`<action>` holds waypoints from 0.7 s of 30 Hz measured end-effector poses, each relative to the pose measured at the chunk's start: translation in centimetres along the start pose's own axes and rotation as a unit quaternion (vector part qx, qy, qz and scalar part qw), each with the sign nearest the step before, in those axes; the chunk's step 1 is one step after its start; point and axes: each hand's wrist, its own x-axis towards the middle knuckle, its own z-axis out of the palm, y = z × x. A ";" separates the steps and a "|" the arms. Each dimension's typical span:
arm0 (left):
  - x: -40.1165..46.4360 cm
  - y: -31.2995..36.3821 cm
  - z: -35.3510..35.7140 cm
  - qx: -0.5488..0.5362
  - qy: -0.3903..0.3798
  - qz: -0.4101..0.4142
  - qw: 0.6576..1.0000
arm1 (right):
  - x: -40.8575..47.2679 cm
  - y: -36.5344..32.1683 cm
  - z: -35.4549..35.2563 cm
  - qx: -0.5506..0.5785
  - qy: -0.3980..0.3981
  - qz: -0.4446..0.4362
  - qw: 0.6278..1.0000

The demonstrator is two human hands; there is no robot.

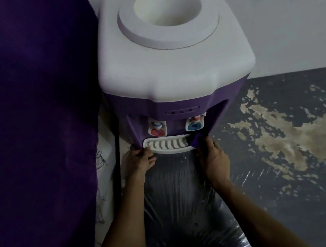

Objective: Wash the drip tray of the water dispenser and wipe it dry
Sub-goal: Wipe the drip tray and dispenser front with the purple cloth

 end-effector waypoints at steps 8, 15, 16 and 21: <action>0.3 -0.3 -0.5 0.149 0.104 0.100 0.978 | -2.2 -0.8 0.9 0.121 0.061 0.083 0.987; 0.8 -0.3 -0.8 0.229 0.126 0.170 0.950 | -0.6 -1.7 1.5 0.180 0.045 0.078 0.979; 0.8 -0.4 -0.7 0.208 0.116 0.156 0.959 | -0.6 -1.7 1.5 0.196 0.044 0.091 0.975; 1.0 -0.3 0.2 0.086 0.084 0.097 0.988 | -1.7 -2.2 1.8 0.271 0.088 0.220 0.933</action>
